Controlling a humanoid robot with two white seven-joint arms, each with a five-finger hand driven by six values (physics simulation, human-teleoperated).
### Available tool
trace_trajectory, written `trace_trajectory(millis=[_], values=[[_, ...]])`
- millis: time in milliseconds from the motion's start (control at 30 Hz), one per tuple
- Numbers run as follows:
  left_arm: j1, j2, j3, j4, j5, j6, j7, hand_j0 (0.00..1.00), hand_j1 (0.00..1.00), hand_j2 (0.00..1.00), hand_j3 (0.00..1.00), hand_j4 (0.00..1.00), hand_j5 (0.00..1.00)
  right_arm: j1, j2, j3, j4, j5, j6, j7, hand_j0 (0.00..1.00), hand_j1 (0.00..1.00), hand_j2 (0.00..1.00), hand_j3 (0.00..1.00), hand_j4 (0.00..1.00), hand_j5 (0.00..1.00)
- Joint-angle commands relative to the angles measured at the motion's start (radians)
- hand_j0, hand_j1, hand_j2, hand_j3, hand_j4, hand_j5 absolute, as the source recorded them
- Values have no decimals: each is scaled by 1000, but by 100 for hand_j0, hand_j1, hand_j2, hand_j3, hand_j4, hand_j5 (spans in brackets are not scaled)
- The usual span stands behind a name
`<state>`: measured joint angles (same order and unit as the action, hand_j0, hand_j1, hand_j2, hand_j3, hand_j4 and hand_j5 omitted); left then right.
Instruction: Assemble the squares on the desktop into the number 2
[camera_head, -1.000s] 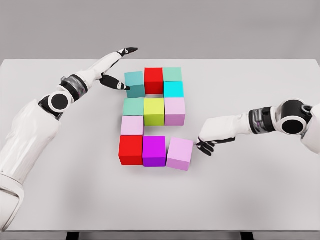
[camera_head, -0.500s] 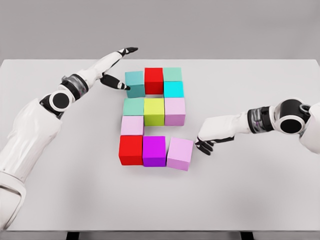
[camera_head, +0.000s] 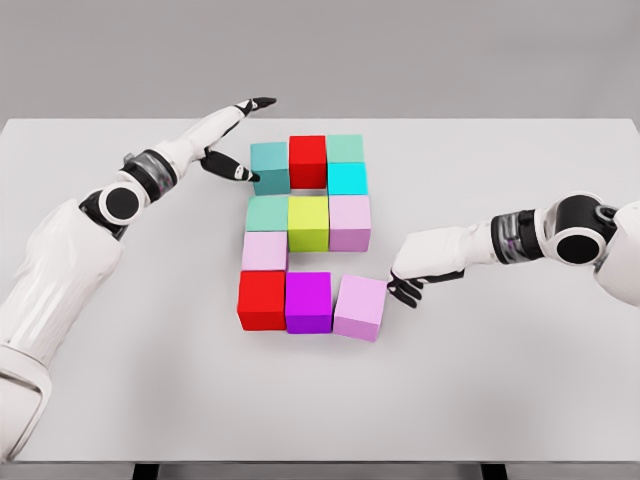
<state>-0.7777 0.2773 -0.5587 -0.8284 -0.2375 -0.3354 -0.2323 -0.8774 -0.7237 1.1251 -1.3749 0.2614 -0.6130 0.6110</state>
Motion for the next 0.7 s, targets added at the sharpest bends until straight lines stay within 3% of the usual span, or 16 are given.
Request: trace_trajectory(millis=[0, 367, 667], values=[[0, -1, 2, 5, 3, -1, 1, 100, 100, 100, 100, 100, 100, 0, 1, -1, 4, -5, 2, 0, 19, 19, 19, 19, 19, 19], [-9, -3, 10, -3, -68, -7, -1, 100, 100, 100, 100, 100, 100, -15, -13, 5, -22, -2, 2, 0, 19, 19, 19, 19, 19, 19], [-12, -1, 14, -6, -68, -2, -2, 100, 100, 100, 100, 100, 100, -52, -51, 68, -47, -2, 2, 0, 19, 19, 19, 19, 19, 19]])
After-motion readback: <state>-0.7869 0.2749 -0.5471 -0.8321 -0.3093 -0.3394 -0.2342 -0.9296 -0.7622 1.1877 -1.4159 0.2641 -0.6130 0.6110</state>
